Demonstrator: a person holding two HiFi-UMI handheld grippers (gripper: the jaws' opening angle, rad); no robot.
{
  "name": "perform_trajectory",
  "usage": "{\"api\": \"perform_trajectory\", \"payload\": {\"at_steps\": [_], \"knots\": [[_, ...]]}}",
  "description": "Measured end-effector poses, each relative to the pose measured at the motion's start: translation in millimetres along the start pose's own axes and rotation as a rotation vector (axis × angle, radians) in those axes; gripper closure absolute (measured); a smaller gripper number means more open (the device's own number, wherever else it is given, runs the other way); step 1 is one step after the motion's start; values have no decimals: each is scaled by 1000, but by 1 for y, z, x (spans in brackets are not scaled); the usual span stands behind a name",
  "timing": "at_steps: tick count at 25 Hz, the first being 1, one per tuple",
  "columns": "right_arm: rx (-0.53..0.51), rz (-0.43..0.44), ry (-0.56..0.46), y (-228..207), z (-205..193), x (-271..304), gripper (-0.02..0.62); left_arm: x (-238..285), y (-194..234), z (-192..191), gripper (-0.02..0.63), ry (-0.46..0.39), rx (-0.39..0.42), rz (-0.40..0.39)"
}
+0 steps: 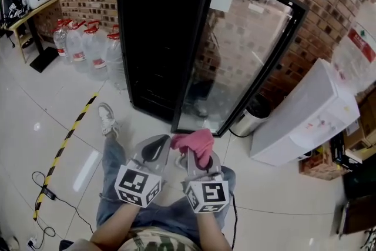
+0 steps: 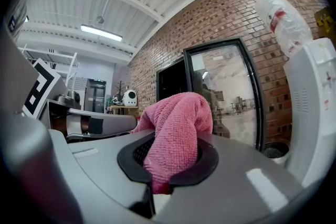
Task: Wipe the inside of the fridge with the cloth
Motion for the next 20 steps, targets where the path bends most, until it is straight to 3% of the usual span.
{"api": "perform_trajectory", "payload": {"at_steps": [20], "knots": [[-33,-82,-27,20,10,-52,572,-38,-22,5,617,-30,10,-37]]}}
Point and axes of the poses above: the fingertips, and each gripper's own axes: x forward along the fingers, y to its left, z out of its top, the point moved 9 cm from there along -x, backward along the fingers, and after that the axes turned 6 degrees about -z, right-handed, at the moved point
